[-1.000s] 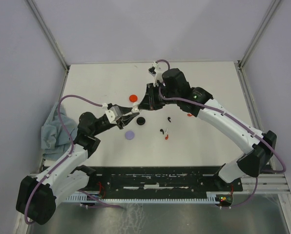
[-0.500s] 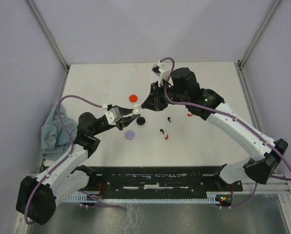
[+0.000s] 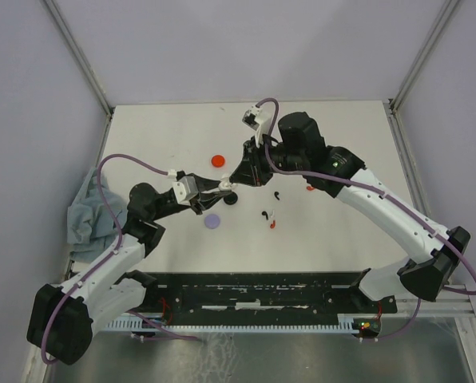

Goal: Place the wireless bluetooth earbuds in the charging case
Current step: Place the earbud in the charging case.

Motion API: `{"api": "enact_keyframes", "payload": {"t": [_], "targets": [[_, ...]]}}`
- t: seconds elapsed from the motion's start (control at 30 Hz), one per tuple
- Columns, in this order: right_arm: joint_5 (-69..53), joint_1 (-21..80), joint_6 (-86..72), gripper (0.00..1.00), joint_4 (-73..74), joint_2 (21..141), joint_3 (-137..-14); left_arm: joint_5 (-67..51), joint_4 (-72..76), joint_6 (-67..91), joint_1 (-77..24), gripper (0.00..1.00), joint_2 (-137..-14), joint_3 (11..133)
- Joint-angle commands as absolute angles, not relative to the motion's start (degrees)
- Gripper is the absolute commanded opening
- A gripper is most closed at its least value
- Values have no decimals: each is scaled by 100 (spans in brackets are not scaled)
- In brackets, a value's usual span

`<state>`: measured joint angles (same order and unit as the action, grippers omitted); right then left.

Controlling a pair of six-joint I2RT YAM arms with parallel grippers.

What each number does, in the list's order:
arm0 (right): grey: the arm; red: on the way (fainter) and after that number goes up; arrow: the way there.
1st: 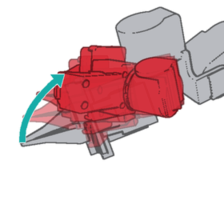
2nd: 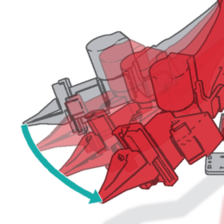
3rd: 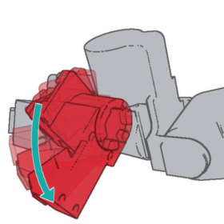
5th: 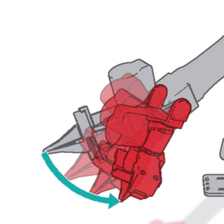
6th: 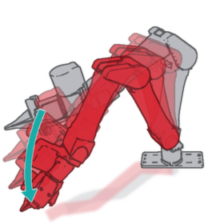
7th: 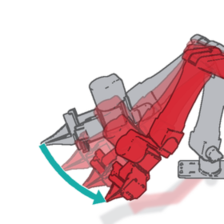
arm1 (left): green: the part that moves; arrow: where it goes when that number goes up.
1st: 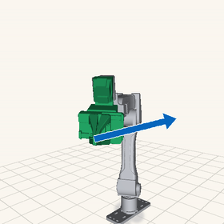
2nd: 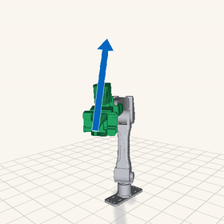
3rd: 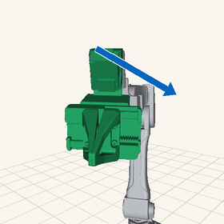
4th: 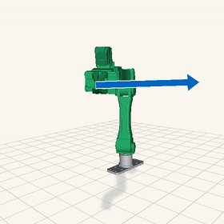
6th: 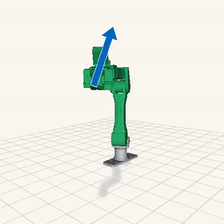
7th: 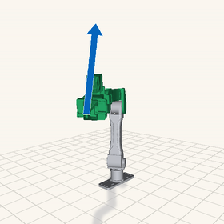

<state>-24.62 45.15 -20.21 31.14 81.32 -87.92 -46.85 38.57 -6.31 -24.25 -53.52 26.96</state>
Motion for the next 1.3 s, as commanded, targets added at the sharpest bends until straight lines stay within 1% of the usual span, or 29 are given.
{"api": "enact_keyframes", "payload": {"t": [0.0,0.4,0.87,1.27], "targets": [[-2511,4590,-1784,7,3019,8128,-8785,-4828,4288,-352,-2447,3,-5344,2938],[-2312,4665,-1491,7,3217,8216,-8820,-4974,4324,-243,-2447,3,-5370,2977],[-2162,4676,-1344,7,3207,8051,-8872,-5077,4285,-196,-2449,3,-5449,2996],[-2544,4757,-961,7,3212,8040,-8740,-5121,4447,17,-2448,3,-5513,3041]]}}
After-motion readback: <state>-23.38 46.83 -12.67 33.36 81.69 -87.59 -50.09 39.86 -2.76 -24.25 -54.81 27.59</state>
